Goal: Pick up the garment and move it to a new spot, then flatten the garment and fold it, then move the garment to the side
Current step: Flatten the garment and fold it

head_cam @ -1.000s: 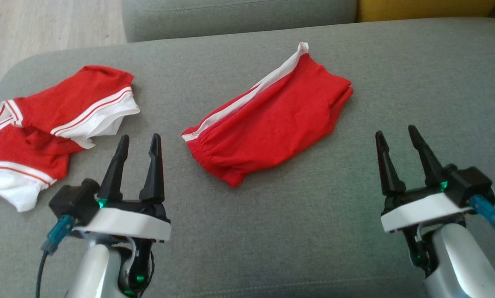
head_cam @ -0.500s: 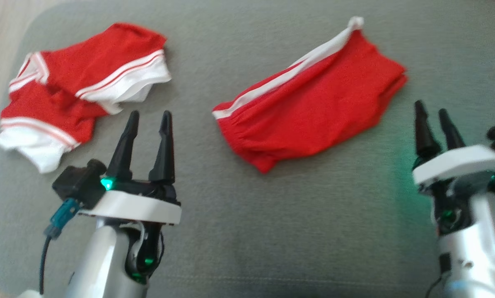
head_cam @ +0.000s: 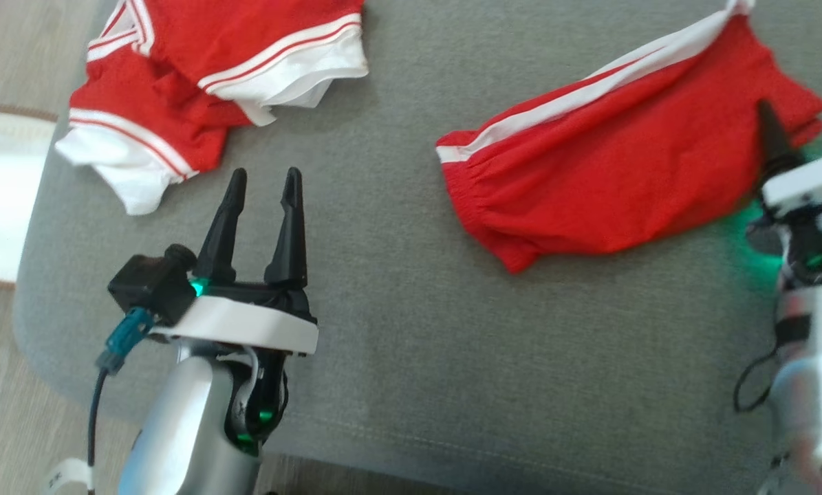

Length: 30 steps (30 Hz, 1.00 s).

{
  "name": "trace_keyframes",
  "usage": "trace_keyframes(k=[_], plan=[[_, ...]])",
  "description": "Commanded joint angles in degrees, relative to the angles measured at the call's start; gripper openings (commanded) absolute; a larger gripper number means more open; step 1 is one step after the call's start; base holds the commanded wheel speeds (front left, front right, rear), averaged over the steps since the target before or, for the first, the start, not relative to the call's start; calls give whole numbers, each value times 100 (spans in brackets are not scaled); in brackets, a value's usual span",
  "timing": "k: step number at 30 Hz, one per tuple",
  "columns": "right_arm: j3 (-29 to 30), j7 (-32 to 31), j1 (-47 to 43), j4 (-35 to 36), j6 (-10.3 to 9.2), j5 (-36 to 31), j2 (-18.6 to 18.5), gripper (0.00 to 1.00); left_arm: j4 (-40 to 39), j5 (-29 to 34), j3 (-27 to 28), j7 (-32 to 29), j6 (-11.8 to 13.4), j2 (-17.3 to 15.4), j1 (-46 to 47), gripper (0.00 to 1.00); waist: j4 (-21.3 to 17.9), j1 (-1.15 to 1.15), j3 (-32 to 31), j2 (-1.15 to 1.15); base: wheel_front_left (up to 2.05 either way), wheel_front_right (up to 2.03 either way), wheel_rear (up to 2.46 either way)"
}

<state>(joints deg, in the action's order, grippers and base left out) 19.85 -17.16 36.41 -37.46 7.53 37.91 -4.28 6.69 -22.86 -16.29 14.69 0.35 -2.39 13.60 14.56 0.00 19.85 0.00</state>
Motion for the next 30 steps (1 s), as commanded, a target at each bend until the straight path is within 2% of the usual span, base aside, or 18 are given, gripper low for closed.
trace_keyframes(k=[1, 10, 14, 15, 22, 30], plan=[[-68, -80, 163, -112, -4, 27, 139, 100, -181, -11, 149, 30, 34, -49, 273, 100, 134, 0, 123, 0, 0, 0, 0], [548, -443, 944, -1084, -4, -716, 140, 100, -222, -108, 95, 30, 68, -49, 364, 100, 270, 0, 245, 0, 0, 0, 0], [613, -587, 1268, -1330, -4, -1119, 140, 100, -264, -168, 104, 30, 86, -49, 407, 100, 234, 0, 303, 0, 0, 0, 0], [581, -546, 1320, -1326, -4, -1192, 140, 0, -261, -173, 100, 30, 82, -49, 408, 100, 214, 0, 303, 0, 0, 0, 0], [459, 8, 1364, -1399, -4, -894, 140, 0, -197, -80, 192, 30, 34, -49, 403, 100, -99, 0, 123, 0, 0, 0, 0], [619, 888, 816, -1199, -4, -472, 140, 0, -155, 109, 378, 30, -34, -49, 299, 100, -655, 0, -281, 0, 0, 0, 0]])
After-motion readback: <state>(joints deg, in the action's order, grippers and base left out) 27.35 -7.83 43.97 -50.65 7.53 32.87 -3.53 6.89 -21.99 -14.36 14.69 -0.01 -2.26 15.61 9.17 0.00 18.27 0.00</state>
